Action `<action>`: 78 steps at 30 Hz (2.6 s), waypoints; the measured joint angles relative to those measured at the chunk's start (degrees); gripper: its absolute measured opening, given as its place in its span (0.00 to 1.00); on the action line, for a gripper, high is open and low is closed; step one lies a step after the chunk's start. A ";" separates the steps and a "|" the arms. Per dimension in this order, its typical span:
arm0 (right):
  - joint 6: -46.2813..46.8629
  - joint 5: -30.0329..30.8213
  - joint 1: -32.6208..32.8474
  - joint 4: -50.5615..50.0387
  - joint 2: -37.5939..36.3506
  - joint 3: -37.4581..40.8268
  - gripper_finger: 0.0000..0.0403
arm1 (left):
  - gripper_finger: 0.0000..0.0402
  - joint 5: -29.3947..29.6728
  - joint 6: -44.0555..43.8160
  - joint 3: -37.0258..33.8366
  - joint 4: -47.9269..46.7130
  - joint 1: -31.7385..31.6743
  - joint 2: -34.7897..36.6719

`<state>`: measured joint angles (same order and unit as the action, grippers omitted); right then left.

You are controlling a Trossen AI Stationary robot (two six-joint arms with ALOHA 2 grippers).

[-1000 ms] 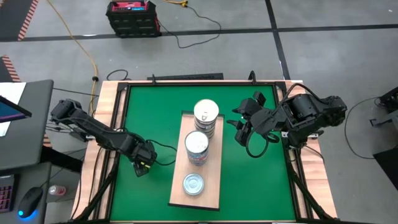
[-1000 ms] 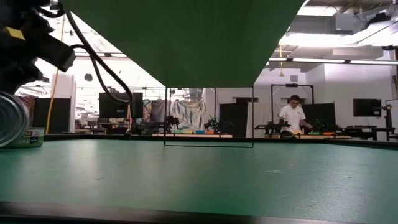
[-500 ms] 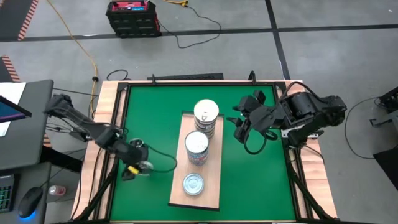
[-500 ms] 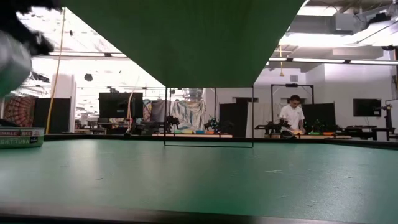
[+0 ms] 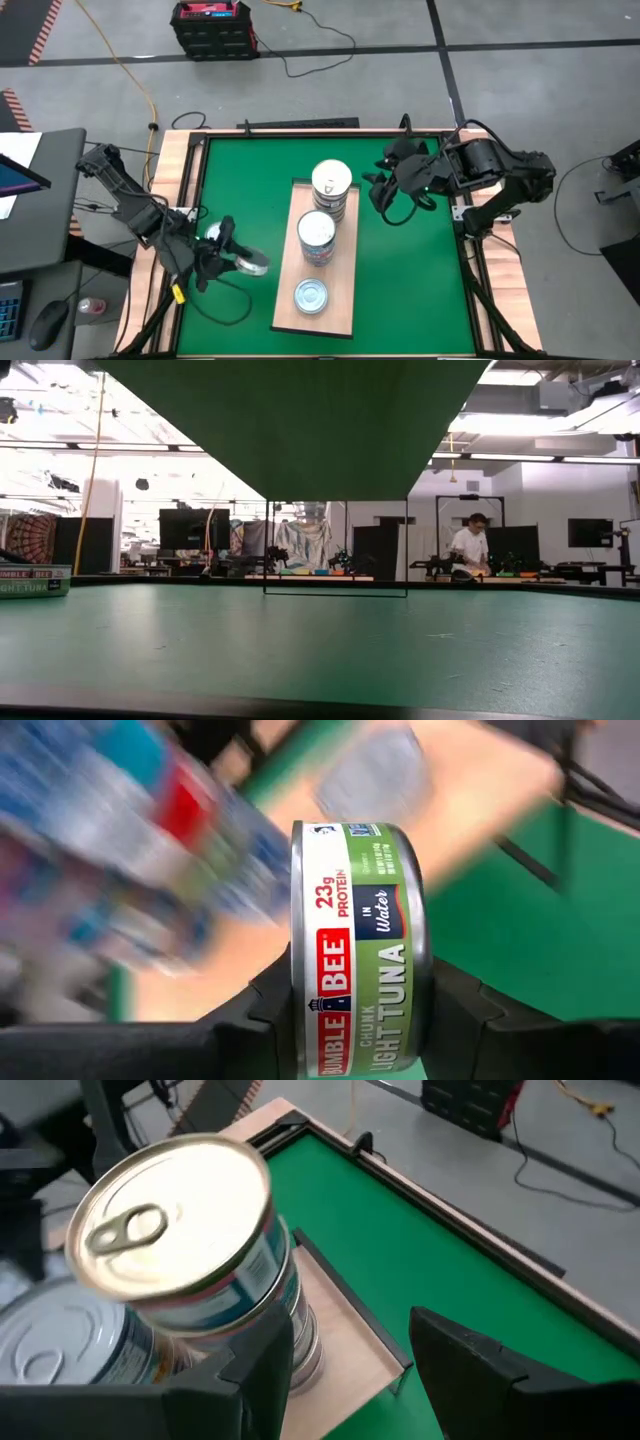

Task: Stack canned seafood by type on shelf
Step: Stack the green white tuna can on top of the other green white tuna can on the shelf

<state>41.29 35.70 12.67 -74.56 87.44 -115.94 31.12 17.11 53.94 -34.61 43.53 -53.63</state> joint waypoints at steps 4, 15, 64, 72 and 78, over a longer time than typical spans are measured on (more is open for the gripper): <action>2.33 -0.09 -0.90 0.00 0.00 0.00 0.57 | 0.35 2.21 11.89 0.01 11.24 -0.38 -0.01; 3.35 0.48 -3.37 0.02 0.00 0.00 0.57 | 0.35 -6.85 33.19 0.01 26.32 -6.20 -10.80; 1.72 1.87 -0.66 5.20 0.00 0.02 0.57 | 0.62 -19.99 35.35 8.27 27.57 -10.10 -26.84; 1.56 1.95 -0.64 7.04 0.00 0.02 0.57 | 0.62 -19.39 36.59 8.32 27.90 -11.04 -26.82; 0.66 1.88 -0.64 7.43 0.00 0.02 0.57 | 0.62 -14.33 33.79 8.29 27.04 -10.57 -25.67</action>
<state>41.95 37.58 12.03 -67.13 87.44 -115.92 16.80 50.91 62.24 -7.57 32.96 -79.30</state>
